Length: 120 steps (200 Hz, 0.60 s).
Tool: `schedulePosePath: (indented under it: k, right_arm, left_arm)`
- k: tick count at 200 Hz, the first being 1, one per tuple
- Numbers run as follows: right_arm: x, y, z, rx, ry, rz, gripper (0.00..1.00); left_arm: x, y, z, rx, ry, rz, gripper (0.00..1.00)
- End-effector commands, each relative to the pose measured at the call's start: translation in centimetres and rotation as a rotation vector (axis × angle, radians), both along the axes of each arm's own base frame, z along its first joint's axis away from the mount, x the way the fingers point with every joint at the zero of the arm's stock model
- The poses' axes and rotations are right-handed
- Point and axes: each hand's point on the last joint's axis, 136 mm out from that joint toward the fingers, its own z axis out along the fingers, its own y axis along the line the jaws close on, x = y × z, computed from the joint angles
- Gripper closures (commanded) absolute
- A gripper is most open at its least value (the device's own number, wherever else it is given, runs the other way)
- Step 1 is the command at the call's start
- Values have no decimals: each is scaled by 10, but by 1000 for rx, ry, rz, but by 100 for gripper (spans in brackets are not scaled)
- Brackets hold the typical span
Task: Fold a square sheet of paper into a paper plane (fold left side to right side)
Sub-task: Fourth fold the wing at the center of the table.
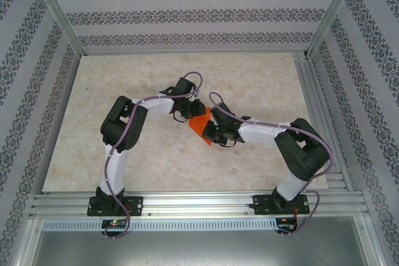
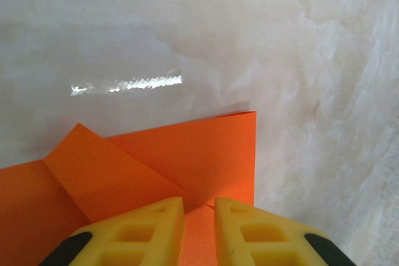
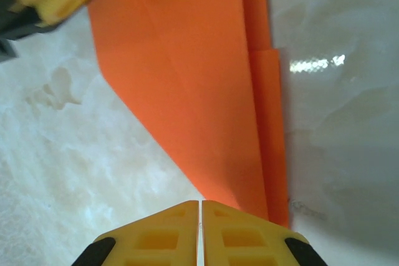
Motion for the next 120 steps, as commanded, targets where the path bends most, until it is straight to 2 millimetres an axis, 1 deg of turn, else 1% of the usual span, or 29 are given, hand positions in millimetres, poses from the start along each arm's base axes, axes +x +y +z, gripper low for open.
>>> schedulePosePath:
  k: [1, 20, 53, 120]
  right_arm:
    - [-10, -1, -18, -17, 50, 10, 90]
    - [-16, -7, -24, -39, 71, 10, 90]
    - [-26, -19, -27, -88, 88, 19, 90]
    - [-54, -36, -42, -86, 155, 2, 90]
  left_arm:
    - [-12, 30, -47, 155, 88, 48, 76]
    - [-13, 30, -48, 158, 89, 46, 76]
    - [-12, 31, -48, 164, 87, 48, 76]
    - [-12, 34, -52, 185, 90, 47, 76]
